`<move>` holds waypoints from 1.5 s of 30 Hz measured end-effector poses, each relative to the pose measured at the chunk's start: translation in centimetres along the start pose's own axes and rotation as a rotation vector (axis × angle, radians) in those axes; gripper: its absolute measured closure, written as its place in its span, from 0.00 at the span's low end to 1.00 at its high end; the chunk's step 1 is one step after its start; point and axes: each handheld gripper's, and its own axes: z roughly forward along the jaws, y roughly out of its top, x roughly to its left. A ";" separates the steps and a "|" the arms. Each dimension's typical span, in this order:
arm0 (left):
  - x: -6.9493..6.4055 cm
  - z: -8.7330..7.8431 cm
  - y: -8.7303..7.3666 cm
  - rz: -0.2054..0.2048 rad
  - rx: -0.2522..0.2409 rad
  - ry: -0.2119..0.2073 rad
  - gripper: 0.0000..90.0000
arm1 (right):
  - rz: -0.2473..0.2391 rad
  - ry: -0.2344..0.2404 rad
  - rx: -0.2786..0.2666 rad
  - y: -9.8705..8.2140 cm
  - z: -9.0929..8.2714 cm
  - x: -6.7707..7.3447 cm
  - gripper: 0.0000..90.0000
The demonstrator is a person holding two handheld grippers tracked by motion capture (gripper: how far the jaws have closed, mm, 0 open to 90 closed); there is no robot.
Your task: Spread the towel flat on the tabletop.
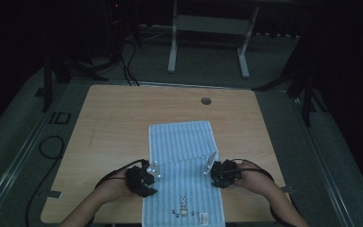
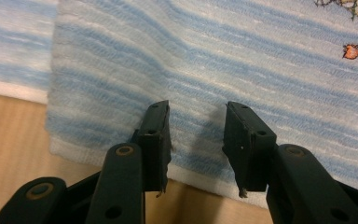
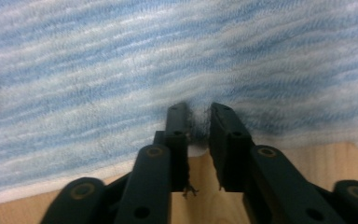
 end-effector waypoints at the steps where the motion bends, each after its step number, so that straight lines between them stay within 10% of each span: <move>1: 1.2 0.1 0.2 -0.017 -0.006 0.021 0.69 | 0.009 0.000 -0.003 0.1 0.0 -0.3 0.90; 18: 7.5 1.4 3.4 -0.069 -0.048 0.050 0.79 | 0.163 -0.032 -0.016 1.0 0.5 -8.2 0.97; 26: 5.1 -0.6 3.6 -0.023 -0.076 0.029 0.96 | 0.121 -0.058 -0.048 0.3 -1.5 -6.4 0.97; 38: -1.8 -4.5 2.5 0.039 -0.133 -0.061 0.96 | 0.066 -0.065 -0.155 -3.2 -6.3 1.1 0.96; 45: -3.7 -4.0 1.0 0.038 -0.101 -0.081 0.65 | 0.057 -0.034 -0.152 -4.5 -5.9 4.5 0.84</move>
